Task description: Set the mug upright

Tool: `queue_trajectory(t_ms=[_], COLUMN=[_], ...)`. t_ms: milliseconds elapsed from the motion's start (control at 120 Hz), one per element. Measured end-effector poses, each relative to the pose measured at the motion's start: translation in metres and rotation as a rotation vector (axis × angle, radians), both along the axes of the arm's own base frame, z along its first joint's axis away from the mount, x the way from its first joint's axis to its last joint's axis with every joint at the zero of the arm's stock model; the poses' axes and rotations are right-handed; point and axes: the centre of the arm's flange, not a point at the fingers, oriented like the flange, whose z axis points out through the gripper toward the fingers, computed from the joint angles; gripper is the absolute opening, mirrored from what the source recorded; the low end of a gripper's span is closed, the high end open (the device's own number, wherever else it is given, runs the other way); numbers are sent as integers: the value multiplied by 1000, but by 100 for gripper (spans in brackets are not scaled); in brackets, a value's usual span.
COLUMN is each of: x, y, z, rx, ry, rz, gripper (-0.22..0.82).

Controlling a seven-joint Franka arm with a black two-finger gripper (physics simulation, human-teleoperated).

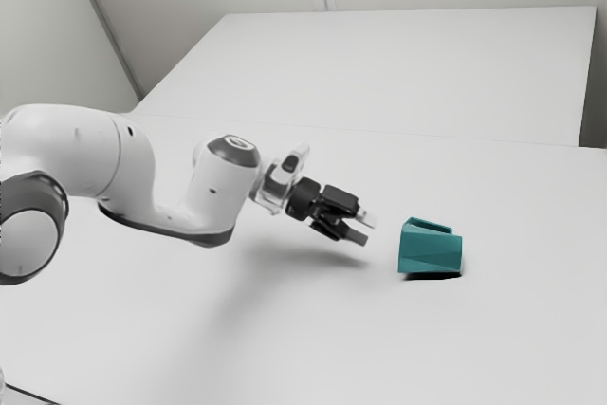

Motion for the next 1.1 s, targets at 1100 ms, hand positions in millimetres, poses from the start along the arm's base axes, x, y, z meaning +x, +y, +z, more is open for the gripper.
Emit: queue_trajectory(t_ms=[1100], x=[22], y=[-80], z=[-32], rx=[-9], ry=[-90], rz=[-86], gripper=[48])
